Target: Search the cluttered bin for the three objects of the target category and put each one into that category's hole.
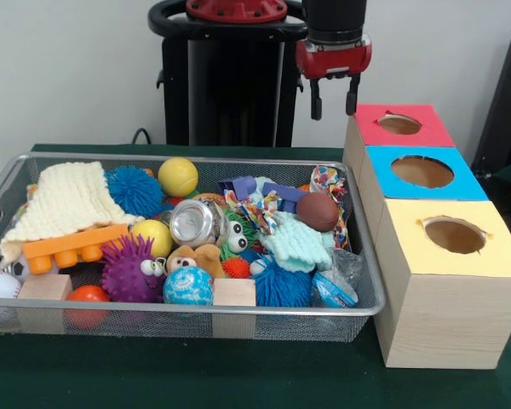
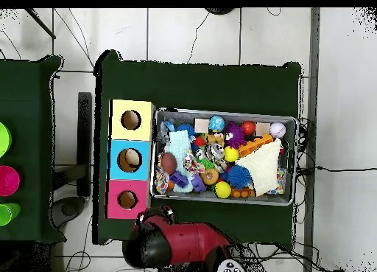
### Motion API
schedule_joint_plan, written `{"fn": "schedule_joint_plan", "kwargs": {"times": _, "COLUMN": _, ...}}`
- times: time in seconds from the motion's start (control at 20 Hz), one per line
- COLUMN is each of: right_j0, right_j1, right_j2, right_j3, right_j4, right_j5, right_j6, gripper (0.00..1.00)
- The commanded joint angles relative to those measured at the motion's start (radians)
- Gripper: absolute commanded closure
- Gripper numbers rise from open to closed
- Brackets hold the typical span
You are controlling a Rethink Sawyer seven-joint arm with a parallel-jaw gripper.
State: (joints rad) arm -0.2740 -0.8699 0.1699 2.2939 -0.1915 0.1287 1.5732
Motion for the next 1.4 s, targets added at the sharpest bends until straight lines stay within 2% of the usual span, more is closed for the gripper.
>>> {"fn": "schedule_joint_plan", "kwargs": {"times": 0.05, "right_j0": -0.056, "right_j1": 0.015, "right_j2": 0.091, "right_j3": -0.163, "right_j4": 0.025, "right_j5": 0.161, "right_j6": 0.046, "gripper": 0.00}}
{"fn": "schedule_joint_plan", "kwargs": {"times": 0.4, "right_j0": -0.081, "right_j1": 0.076, "right_j2": 0.109, "right_j3": -0.202, "right_j4": 0.008, "right_j5": 0.119, "right_j6": 0.056, "gripper": 0.00}}
{"fn": "schedule_joint_plan", "kwargs": {"times": 1.0, "right_j0": -0.067, "right_j1": 0.178, "right_j2": 0.074, "right_j3": -0.274, "right_j4": -0.004, "right_j5": 0.056, "right_j6": 0.086, "gripper": 0.00}}
{"fn": "schedule_joint_plan", "kwargs": {"times": 1.4, "right_j0": -0.050, "right_j1": 0.193, "right_j2": 0.055, "right_j3": -0.305, "right_j4": 0.015, "right_j5": 0.057, "right_j6": 0.114, "gripper": 0.00}}
